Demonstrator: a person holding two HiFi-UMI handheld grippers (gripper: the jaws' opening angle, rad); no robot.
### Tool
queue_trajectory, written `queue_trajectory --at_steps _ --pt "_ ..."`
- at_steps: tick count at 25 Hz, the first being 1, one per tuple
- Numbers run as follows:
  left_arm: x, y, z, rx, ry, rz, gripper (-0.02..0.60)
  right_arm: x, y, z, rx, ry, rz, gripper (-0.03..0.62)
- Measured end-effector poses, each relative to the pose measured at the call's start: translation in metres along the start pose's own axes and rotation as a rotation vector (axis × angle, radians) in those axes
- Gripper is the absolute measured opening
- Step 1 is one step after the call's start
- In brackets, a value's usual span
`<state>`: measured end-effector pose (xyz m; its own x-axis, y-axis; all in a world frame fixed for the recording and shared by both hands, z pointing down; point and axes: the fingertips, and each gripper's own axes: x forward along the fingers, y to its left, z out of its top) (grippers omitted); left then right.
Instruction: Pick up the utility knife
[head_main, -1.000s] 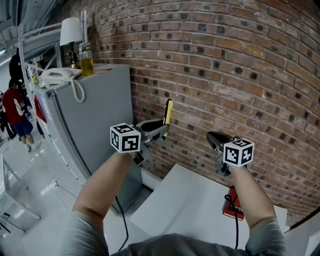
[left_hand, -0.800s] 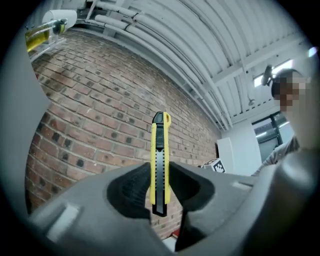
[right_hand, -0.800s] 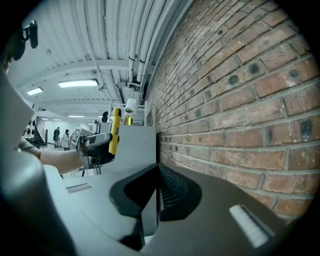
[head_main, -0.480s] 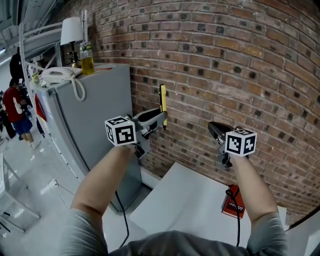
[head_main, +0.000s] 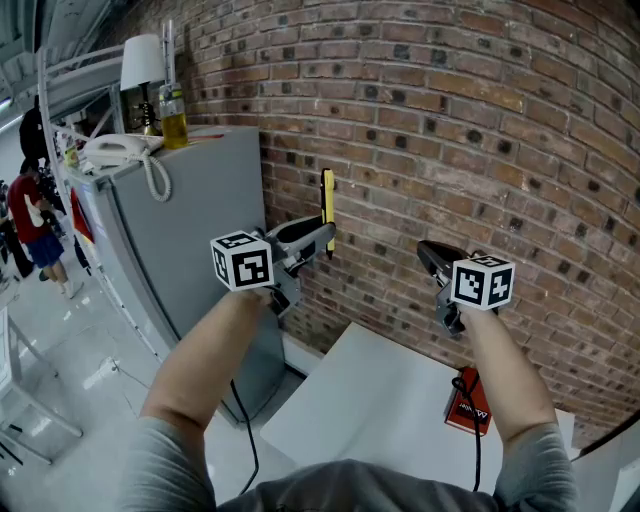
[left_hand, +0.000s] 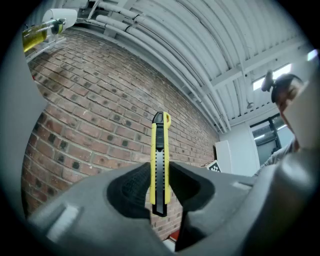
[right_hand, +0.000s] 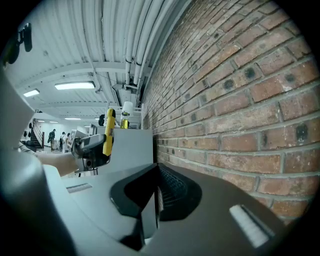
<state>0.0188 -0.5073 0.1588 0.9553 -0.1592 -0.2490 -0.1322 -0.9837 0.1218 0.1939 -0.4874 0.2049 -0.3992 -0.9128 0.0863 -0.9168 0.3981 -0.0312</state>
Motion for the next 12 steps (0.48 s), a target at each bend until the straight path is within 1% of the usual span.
queue_trajectory --at_steps 12 --pt "0.0007 -0.0025 0.0002 0.009 0.007 -0.004 0.117 0.0004 0.0035 -0.0013 -0.013 0.002 -0.003 0.008"
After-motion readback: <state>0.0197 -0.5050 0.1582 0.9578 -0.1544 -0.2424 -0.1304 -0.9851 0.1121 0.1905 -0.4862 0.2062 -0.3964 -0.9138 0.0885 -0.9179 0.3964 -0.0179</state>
